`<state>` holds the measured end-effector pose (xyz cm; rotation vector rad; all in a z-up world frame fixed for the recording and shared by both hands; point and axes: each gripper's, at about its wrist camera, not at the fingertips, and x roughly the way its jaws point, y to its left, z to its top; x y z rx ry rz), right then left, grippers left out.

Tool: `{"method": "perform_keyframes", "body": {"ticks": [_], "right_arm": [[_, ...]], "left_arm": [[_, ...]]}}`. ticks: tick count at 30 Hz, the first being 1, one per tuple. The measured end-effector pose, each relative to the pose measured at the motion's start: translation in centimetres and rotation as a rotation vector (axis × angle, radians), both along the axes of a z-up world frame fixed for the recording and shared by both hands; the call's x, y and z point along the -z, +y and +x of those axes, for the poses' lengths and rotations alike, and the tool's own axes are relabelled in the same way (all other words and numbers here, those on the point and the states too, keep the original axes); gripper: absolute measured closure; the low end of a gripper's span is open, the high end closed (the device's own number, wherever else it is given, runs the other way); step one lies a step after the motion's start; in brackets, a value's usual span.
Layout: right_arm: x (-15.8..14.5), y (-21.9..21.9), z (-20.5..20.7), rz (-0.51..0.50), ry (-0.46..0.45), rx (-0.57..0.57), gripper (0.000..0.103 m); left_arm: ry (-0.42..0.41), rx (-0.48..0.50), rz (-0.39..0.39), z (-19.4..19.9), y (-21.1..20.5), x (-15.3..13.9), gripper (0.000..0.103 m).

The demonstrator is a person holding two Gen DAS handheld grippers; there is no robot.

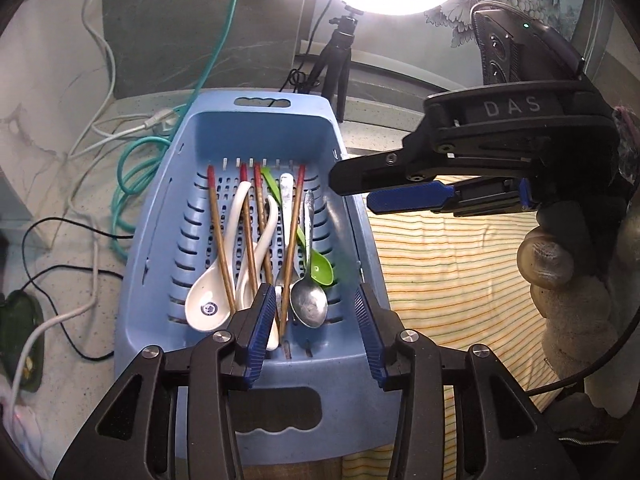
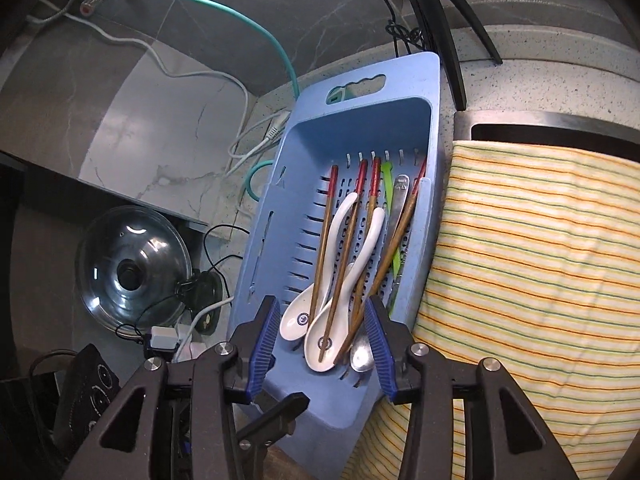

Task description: Organize utensils

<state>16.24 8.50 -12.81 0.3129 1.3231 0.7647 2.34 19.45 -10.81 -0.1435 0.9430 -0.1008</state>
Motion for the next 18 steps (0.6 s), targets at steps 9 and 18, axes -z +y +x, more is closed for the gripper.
{"method": "perform_keyframes", "body": {"ticks": [9, 18], "right_arm": [[-1.8, -2.6, -1.1, -0.025, -0.098, -0.027, 0.061], [-4.6, -5.1, -2.6, -0.054, -0.248, -0.058, 0.047]], "left_arm": [[-0.016, -0.052, 0.021, -1.1, -1.1, -1.2, 0.051], [-0.049, -0.118, 0.056, -2.0, -2.5, -3.1, 0.034]]}}
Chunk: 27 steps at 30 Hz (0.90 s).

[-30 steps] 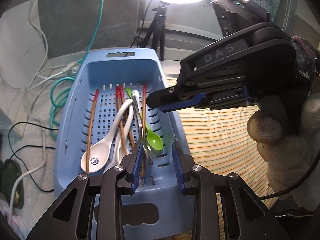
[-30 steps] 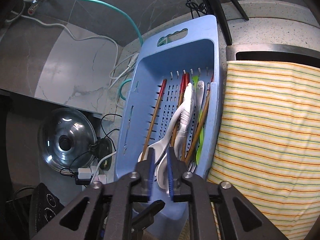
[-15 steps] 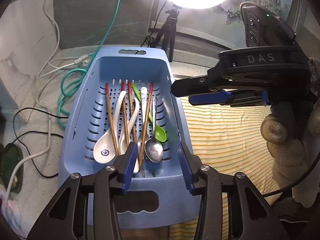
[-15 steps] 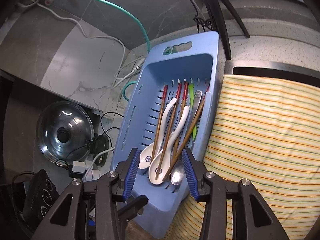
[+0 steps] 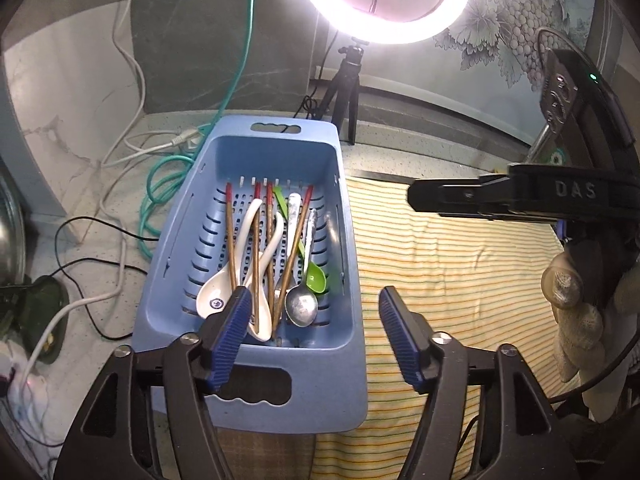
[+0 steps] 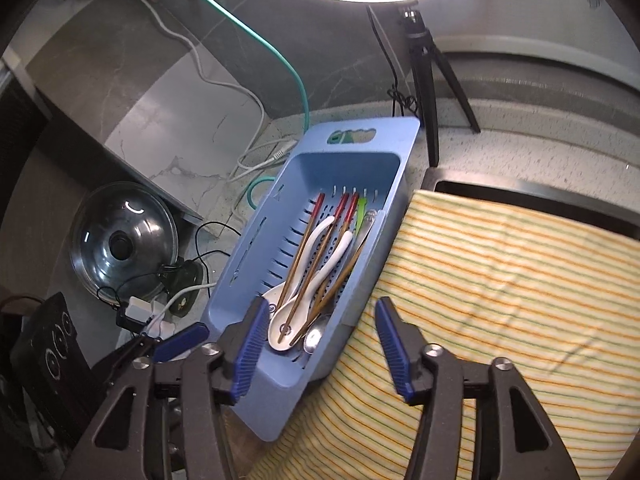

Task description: Organize utensils

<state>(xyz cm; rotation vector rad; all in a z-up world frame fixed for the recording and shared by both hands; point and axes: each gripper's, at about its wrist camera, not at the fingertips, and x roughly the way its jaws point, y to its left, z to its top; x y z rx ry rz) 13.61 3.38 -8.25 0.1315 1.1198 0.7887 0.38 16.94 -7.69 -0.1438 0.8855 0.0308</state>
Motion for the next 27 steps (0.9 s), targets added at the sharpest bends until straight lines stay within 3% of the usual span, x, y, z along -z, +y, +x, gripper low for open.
{"method": "perform_keyframes", "body": {"ticks": [7, 15, 21, 27], "right_arm": [[-2.6, -1.6, -1.3, -0.002, -0.110, -0.028, 0.043], [-5.7, -3.9, -2.8, 0.044, -0.244, -0.010, 0.026], [-8.0, -5.5, -4.7, 0.027, -0.408, 0.027, 0.014], [-8.3, -6.0, -5.8, -0.037, -0.426, 0.018, 0.013]], "left_arm": [[-0.047, -0.068, 0.039, -0.9, -0.7, -2.1, 0.027], [-0.105, -0.122, 0.057, -2.5, -1.6, -5.0, 0.022], [-0.114, -0.159, 0.068, -3.1, -2.3, -6.1, 0.022], [-0.108, -0.180, 0.078, -3.6, -2.8, -6.3, 0.022]]}}
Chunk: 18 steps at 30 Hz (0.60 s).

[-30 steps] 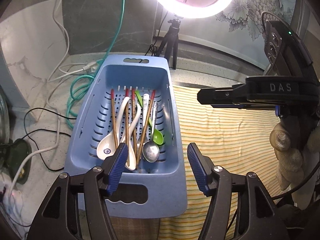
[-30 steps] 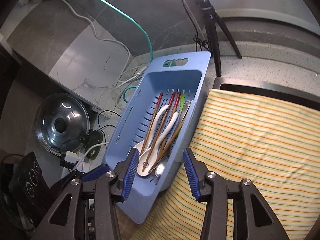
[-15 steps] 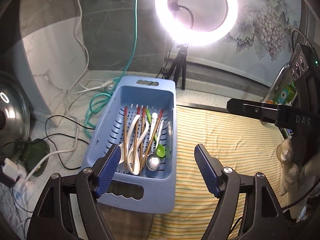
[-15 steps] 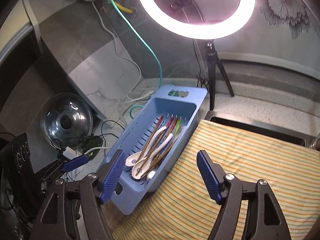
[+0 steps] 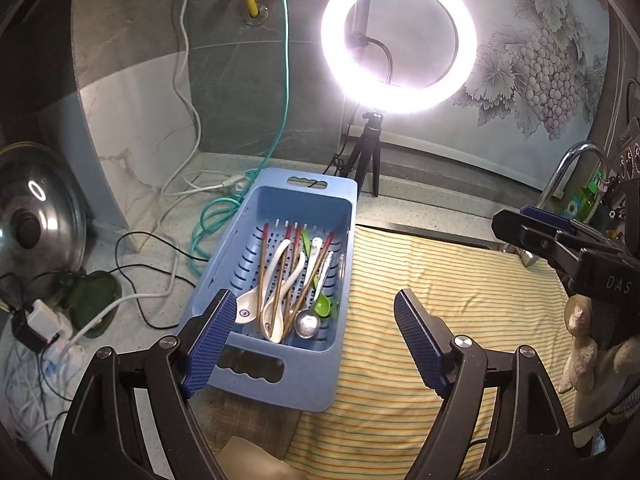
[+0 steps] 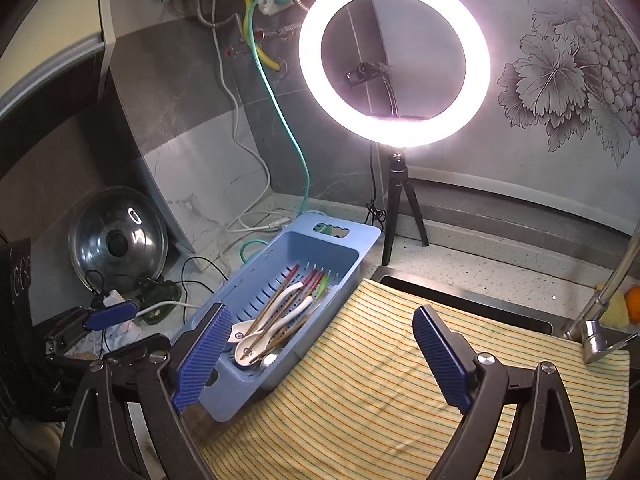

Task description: Organize utensils

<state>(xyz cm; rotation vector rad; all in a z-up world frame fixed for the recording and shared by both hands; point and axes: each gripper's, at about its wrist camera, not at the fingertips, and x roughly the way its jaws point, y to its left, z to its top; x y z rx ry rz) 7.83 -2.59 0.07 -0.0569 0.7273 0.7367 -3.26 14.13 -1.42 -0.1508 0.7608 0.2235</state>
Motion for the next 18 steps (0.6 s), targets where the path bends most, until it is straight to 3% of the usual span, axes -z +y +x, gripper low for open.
{"method": "perform_keyframes", "body": {"ticks": [18], "right_arm": [[0.0, -1.1, 0.1, 0.010, 0.015, 0.038, 0.013]], "left_arm": [[-0.014, -0.015, 0.009, -0.5, -0.6, -0.8, 0.022]]}}
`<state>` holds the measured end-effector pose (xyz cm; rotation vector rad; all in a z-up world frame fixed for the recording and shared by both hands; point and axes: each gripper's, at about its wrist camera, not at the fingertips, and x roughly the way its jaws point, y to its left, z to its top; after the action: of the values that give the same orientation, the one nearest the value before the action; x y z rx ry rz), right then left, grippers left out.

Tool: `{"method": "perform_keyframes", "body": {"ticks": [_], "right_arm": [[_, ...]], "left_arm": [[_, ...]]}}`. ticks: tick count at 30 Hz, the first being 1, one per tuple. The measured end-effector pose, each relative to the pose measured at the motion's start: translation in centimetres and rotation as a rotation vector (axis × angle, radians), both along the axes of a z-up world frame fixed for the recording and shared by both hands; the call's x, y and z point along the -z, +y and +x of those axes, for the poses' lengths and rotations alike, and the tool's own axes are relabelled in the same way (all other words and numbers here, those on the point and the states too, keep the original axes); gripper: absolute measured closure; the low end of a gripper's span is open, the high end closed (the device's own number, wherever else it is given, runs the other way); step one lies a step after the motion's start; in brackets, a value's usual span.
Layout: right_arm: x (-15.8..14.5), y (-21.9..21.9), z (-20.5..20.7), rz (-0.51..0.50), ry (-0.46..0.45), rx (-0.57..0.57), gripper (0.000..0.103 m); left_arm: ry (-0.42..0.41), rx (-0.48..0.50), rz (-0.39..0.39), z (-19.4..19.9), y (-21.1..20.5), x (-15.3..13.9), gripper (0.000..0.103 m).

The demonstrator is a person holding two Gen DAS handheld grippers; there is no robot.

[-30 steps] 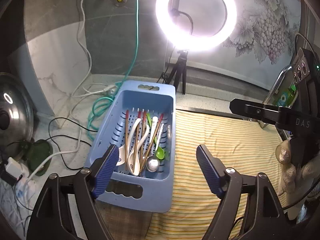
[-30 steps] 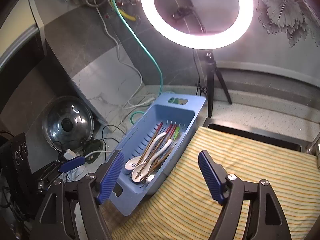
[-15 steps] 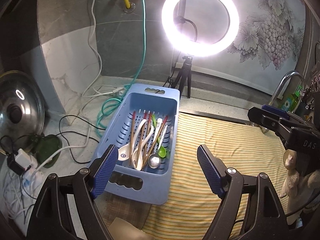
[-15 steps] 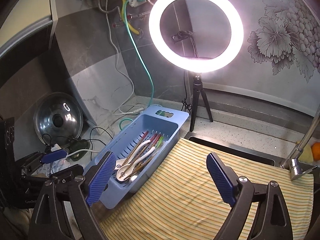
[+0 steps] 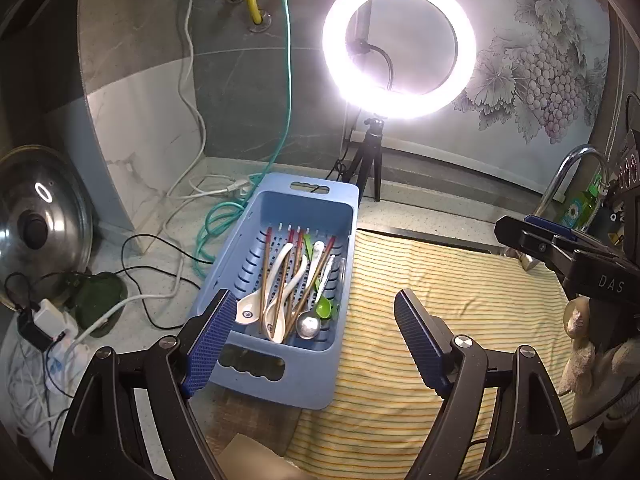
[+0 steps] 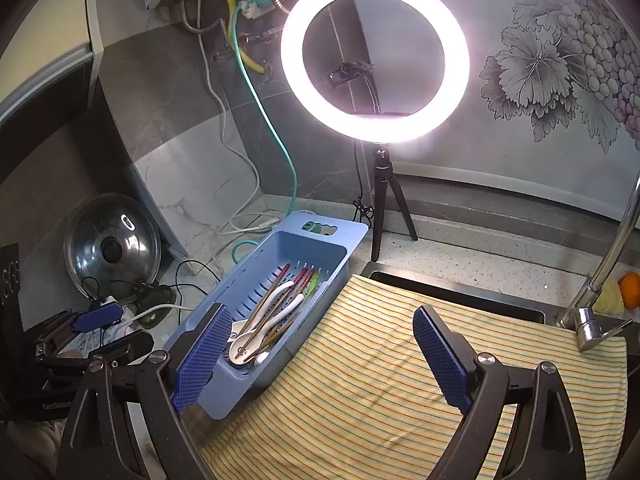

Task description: Organize utensils

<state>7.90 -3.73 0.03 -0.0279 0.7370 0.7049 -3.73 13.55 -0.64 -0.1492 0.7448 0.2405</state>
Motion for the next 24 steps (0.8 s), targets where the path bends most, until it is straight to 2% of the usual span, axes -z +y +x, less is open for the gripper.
{"method": "perform_keyframes", "body": {"ticks": [24], "right_arm": [[0.3, -0.2, 1.0, 0.009, 0.018, 0.011, 0.013]], "left_arm": [[0.016, 0.016, -0.001, 1.0, -0.3, 0.0, 0.022]]}}
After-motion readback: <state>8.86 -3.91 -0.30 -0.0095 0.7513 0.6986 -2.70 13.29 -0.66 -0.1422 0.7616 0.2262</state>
